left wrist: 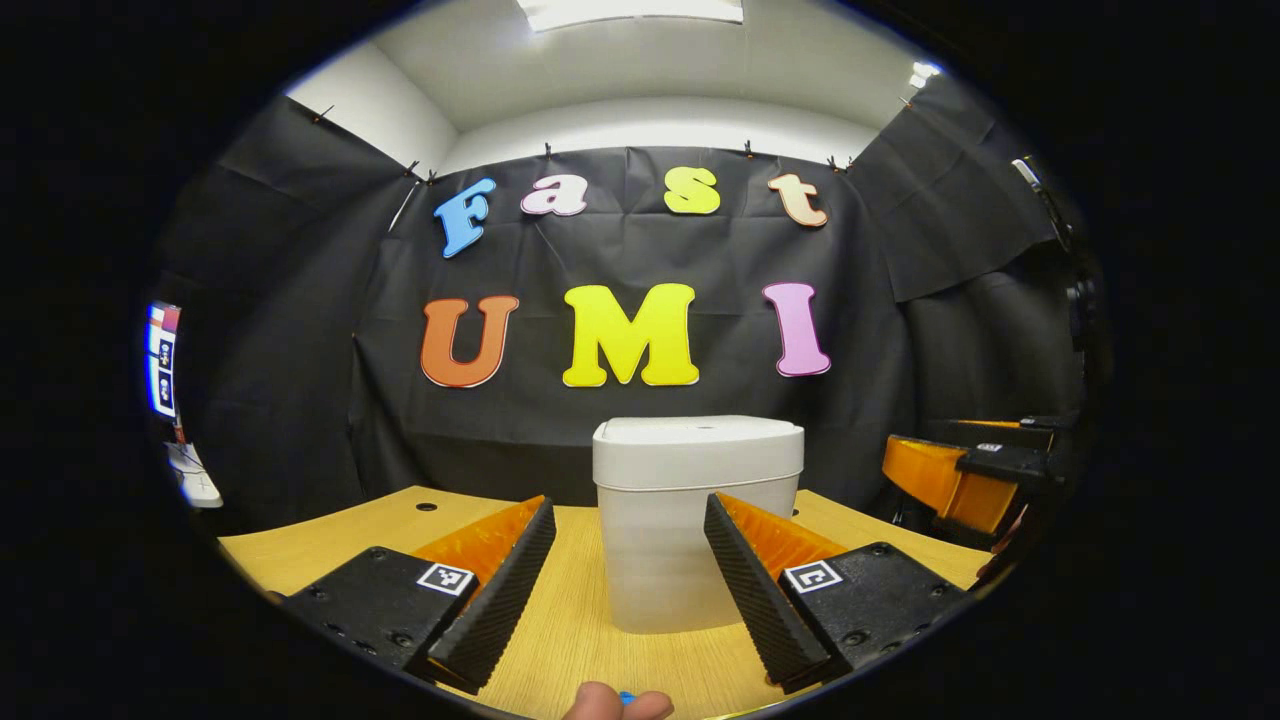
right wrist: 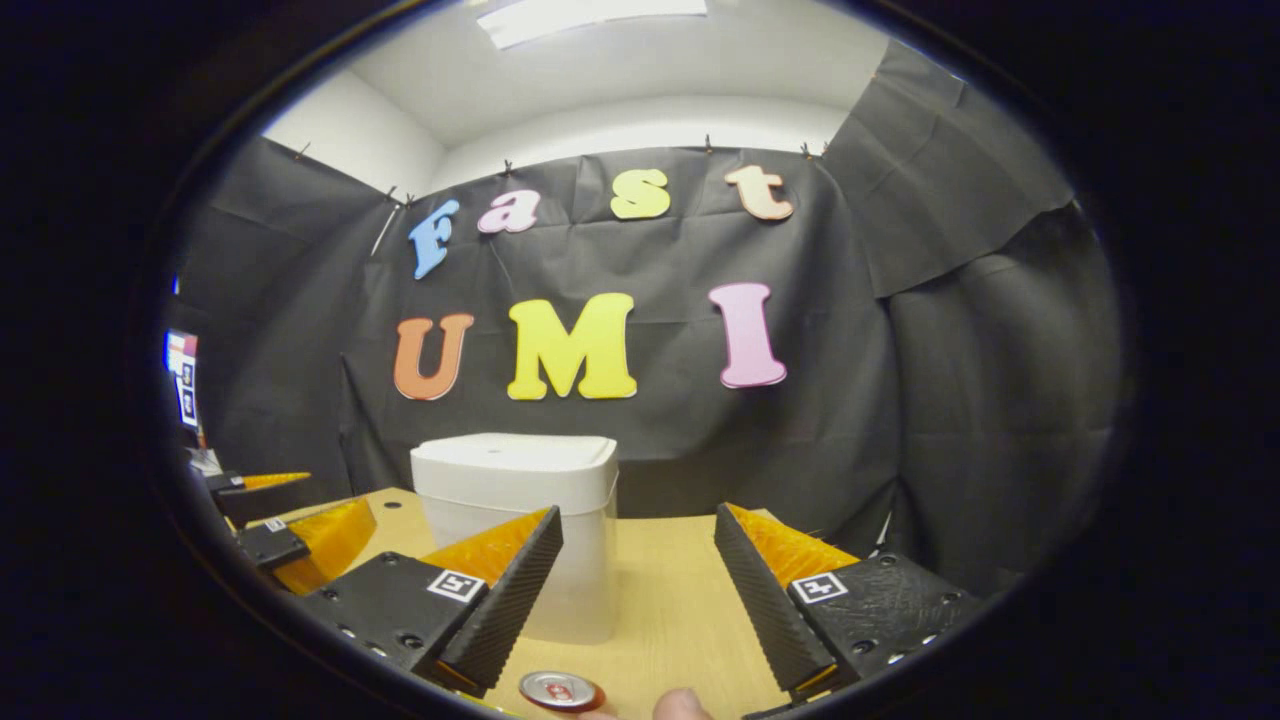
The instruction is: Press the lid of the desktop garbage bin to open it, pick up the crumpled paper on the desktop and throw it into the bin, then pick up the pop can on the desktop and drop it into the bin, and finally close the garbage bin lid.
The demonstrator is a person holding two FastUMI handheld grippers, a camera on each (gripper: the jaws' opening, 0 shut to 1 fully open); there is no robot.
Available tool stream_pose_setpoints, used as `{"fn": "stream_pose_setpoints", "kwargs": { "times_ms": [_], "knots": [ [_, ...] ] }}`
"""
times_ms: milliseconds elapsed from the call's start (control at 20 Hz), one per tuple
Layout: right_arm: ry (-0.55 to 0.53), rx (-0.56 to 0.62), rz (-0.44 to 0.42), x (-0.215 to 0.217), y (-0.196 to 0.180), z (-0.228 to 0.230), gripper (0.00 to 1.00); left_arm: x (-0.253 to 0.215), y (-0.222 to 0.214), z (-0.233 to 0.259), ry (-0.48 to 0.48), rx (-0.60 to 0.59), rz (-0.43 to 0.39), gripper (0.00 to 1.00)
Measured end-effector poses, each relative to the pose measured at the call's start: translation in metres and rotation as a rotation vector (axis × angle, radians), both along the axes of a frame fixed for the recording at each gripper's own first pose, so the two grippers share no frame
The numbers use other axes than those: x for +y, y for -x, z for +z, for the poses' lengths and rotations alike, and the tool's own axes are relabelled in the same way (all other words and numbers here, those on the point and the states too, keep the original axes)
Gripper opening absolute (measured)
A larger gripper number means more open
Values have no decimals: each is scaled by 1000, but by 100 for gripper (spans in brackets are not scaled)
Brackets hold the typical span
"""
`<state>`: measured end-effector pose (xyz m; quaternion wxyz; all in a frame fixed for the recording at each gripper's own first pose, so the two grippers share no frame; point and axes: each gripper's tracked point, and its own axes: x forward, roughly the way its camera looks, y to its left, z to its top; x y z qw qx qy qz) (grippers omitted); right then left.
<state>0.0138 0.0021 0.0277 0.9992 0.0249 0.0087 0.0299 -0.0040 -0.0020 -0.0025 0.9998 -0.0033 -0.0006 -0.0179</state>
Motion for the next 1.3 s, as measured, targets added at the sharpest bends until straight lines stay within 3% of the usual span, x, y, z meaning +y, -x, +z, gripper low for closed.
{"fn": "stream_pose_setpoints", "kwargs": {
  "times_ms": [250, 400, 500, 850, 900, 1000, 1150, 1200, 1250, 1300],
  "knots": [
    [-17, 22, 37, 8, -36, 32, 94, 2, 1, -1, 6, -10, -11, 96],
    [33, 4, 61, 25, -60, 54, 99, 4, 2, -8, 17, 1, -15, 96],
    [72, -6, 77, 40, -76, 64, 96, 8, 3, -13, 26, 10, -15, 96],
    [123, 77, 140, 85, -118, 47, 90, 25, 6, -20, 30, 15, 11, 96],
    [116, 94, 152, 90, -121, 44, 81, 26, 5, -21, 30, 16, 12, 96],
    [109, 129, 179, 103, -130, 35, 78, 24, 6, -23, 31, 22, 10, 96],
    [102, 146, 173, 104, -134, 34, 54, 25, 6, -23, 38, 14, 0, 96],
    [102, 154, 177, 108, -135, 33, 40, 25, 5, -23, 40, 12, -1, 96],
    [105, 165, 194, 113, -135, 30, 32, 25, 5, -23, 42, 12, -4, 96],
    [109, 167, 182, 116, -136, 27, 32, 26, 4, -24, 44, 19, 0, 96]
  ]
}}
